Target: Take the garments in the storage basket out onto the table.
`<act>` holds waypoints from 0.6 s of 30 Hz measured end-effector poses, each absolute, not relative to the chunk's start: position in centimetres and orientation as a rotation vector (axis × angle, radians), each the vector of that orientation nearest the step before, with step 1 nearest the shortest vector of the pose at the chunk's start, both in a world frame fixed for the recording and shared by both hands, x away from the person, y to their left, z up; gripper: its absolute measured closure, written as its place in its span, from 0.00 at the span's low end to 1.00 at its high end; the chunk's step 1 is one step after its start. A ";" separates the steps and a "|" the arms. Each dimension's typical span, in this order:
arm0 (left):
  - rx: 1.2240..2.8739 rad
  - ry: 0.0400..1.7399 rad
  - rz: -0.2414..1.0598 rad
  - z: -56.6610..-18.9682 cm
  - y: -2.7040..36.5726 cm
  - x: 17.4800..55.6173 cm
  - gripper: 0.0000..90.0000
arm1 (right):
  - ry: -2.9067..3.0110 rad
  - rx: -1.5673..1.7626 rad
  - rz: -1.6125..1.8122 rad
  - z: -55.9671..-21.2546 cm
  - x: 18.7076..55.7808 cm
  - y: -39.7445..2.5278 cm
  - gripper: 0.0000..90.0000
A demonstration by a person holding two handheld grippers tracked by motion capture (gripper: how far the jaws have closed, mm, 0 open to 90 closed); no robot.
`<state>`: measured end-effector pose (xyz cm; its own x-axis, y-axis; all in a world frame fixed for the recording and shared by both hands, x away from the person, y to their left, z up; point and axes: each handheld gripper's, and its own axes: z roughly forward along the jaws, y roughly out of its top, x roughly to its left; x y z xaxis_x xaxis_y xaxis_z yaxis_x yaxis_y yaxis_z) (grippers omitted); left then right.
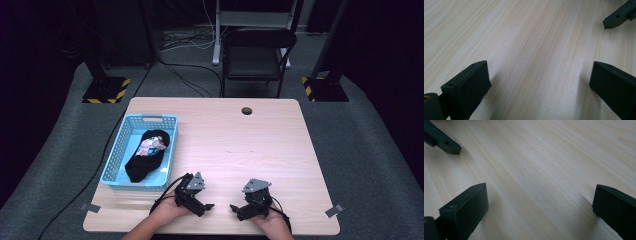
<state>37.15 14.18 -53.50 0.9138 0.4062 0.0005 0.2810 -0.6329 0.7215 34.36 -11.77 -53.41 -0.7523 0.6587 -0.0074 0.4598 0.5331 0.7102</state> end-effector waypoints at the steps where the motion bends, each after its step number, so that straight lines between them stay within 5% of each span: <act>1: 2.294 0.488 0.208 -53.5 14.2 37.1 0.02 | 2.500 0.935 1.038 -53.4 34.4 -11.8 0.00; 18: 2.299 0.486 0.212 -53.5 14.2 37.0 0.00 | 2.500 0.935 1.037 -53.4 34.4 -11.8 0.00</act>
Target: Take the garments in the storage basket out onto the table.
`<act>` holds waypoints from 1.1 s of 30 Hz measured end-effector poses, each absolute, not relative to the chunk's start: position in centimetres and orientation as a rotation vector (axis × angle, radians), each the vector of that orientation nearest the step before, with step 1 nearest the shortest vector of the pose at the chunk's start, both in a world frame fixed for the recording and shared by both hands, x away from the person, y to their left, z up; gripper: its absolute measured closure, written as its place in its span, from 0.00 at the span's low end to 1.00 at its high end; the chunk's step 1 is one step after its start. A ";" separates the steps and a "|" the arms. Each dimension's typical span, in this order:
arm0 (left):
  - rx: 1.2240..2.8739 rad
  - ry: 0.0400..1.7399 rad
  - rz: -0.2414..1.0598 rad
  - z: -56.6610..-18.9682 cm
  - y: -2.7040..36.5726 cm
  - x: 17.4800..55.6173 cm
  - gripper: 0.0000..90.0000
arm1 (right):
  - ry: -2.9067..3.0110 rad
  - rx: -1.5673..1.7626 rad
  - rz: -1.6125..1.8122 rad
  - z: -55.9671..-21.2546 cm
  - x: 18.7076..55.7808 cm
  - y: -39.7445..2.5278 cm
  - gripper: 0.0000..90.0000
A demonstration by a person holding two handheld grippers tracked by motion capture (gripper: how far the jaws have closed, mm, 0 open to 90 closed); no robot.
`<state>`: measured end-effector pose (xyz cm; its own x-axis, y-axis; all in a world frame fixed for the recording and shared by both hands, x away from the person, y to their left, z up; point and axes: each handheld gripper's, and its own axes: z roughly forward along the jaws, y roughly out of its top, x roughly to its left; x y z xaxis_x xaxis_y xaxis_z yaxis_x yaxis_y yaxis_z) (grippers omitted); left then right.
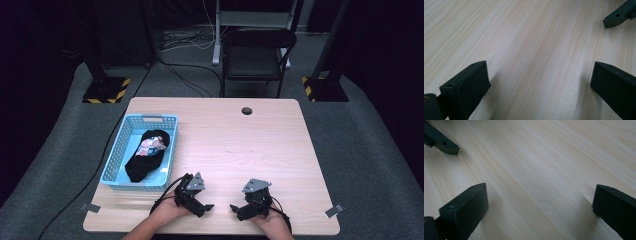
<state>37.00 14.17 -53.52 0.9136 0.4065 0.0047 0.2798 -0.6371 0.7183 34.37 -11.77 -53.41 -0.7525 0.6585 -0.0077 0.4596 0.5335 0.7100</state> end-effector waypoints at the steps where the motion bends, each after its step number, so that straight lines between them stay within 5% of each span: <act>1: 2.302 0.483 0.211 -53.5 14.2 37.0 0.00 | 2.500 0.935 1.037 -53.4 34.4 -11.8 0.00; 33: 2.280 0.545 0.195 -52.6 15.1 37.3 0.06 | 2.500 0.935 1.038 -53.4 34.4 -11.7 0.00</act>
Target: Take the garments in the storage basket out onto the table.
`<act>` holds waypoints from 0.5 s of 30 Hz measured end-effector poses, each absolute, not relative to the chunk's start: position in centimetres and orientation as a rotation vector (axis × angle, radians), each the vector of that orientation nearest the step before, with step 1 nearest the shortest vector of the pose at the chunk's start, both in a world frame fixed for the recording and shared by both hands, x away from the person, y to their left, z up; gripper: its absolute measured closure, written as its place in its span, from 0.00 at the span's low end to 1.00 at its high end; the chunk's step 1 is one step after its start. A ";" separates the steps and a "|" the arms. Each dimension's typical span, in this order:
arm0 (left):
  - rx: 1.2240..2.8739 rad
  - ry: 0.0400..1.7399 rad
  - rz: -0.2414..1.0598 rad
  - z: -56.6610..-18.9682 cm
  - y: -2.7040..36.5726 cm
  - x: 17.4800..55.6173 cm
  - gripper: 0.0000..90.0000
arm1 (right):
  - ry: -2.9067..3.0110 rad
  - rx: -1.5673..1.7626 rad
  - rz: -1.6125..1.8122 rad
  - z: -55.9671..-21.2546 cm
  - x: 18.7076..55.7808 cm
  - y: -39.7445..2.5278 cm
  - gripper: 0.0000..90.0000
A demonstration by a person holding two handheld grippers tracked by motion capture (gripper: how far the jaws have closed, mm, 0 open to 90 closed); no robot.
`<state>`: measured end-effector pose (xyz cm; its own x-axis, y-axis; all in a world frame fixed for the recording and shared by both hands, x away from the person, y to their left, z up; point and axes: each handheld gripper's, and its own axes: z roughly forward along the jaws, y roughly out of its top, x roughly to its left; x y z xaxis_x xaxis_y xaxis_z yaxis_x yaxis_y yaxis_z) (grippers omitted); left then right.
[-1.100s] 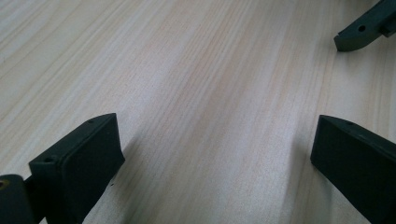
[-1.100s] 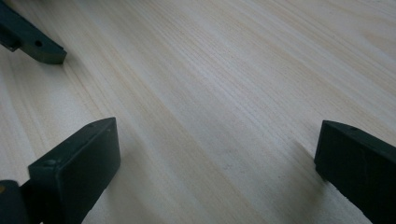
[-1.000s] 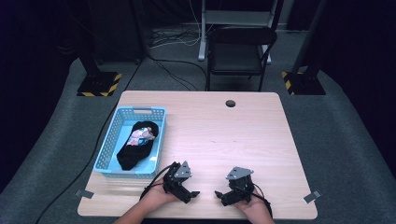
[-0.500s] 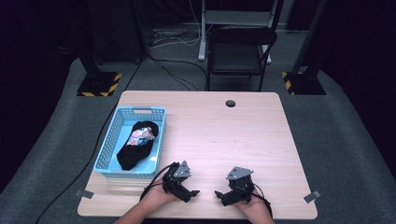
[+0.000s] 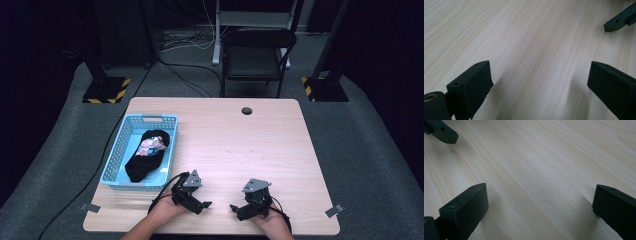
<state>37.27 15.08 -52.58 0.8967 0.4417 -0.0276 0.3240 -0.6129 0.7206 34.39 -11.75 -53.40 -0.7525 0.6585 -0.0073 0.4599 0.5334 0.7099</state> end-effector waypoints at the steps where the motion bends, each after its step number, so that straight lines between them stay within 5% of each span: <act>1: 2.280 0.545 0.194 -52.5 15.1 37.3 0.06 | 2.500 0.935 1.037 -53.4 34.4 -11.7 0.00; 15: 2.250 0.553 0.178 -51.5 15.4 37.2 0.06 | 2.500 0.937 1.039 -53.4 34.4 -11.7 0.00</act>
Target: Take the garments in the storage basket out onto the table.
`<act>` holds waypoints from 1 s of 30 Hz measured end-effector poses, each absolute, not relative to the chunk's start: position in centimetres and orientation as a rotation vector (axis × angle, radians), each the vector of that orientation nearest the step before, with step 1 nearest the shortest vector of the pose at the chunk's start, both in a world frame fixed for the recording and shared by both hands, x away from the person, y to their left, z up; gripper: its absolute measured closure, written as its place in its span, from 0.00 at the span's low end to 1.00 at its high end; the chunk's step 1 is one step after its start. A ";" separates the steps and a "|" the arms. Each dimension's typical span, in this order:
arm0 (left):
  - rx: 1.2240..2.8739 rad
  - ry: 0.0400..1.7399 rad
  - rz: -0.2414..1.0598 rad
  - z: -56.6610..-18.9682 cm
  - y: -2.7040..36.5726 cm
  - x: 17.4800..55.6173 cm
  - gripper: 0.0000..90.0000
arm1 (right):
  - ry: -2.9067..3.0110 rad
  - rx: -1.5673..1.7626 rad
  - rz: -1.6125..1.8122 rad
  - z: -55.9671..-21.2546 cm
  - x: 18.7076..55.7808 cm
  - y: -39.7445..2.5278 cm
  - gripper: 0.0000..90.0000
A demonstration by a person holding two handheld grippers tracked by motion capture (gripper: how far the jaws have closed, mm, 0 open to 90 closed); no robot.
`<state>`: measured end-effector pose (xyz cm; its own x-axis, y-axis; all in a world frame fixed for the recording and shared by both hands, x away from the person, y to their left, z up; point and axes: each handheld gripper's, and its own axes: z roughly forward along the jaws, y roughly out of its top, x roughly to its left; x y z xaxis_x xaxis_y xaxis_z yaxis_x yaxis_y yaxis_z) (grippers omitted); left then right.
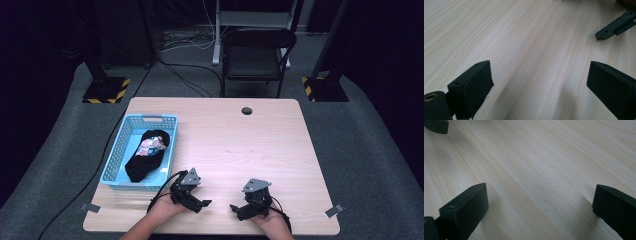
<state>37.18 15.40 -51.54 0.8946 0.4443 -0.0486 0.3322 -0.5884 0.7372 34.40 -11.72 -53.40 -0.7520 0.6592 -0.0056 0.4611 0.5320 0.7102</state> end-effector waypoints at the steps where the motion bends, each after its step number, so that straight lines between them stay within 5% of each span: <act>1: 2.248 0.554 0.180 -51.4 15.4 37.2 0.06 | 2.500 0.937 1.039 -53.4 34.4 -11.7 0.00; 30: 2.201 0.550 0.185 -49.6 15.7 36.7 0.07 | 2.501 0.936 1.038 -53.4 34.4 -11.7 0.00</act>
<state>36.74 15.75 -49.55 0.8930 0.4467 -0.0546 0.3231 -0.5519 0.7687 34.41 -11.73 -53.40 -0.7525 0.6585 -0.0067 0.4603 0.5333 0.7097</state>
